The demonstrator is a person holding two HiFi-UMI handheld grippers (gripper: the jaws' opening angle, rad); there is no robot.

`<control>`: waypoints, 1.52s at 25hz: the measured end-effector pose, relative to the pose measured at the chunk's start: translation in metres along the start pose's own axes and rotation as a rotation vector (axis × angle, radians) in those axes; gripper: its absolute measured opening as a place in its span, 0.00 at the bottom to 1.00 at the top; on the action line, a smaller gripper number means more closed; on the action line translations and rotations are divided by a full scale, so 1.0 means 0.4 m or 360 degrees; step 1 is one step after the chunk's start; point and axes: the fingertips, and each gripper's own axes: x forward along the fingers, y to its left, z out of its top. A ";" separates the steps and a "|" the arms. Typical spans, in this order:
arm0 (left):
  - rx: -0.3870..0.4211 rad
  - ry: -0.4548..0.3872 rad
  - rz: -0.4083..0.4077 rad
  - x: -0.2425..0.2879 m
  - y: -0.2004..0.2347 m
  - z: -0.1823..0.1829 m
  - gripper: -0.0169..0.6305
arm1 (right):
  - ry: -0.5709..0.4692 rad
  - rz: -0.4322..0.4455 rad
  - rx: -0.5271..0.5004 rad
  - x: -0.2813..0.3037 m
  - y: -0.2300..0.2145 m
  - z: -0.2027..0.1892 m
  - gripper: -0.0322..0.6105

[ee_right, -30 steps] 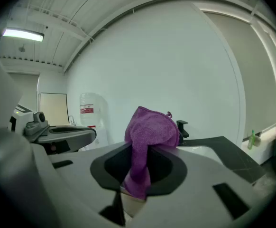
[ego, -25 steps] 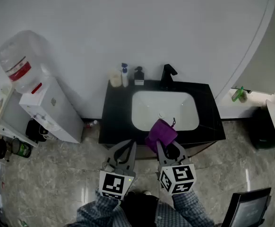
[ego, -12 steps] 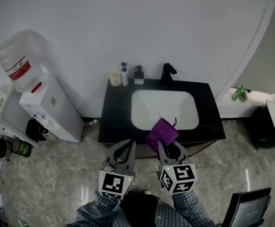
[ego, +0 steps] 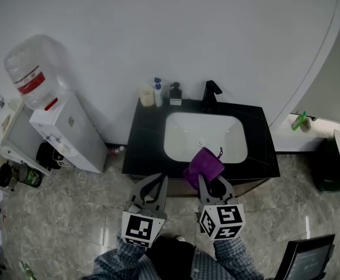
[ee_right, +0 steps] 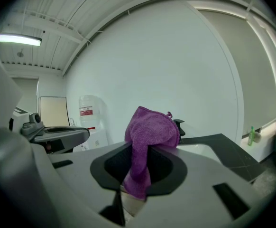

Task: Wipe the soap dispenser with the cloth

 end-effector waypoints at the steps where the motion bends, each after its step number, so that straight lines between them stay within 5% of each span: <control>1: 0.0011 0.0000 0.0005 0.000 -0.006 0.002 0.03 | -0.0005 0.0005 0.0006 -0.002 -0.005 0.000 0.17; 20: 0.0012 0.0009 0.0021 0.088 -0.024 -0.017 0.03 | -0.0016 0.0015 -0.0029 0.035 -0.085 0.003 0.17; 38: 0.0033 -0.0001 -0.0067 0.458 0.381 -0.044 0.03 | 0.0063 -0.0076 -0.0058 0.582 -0.131 0.116 0.17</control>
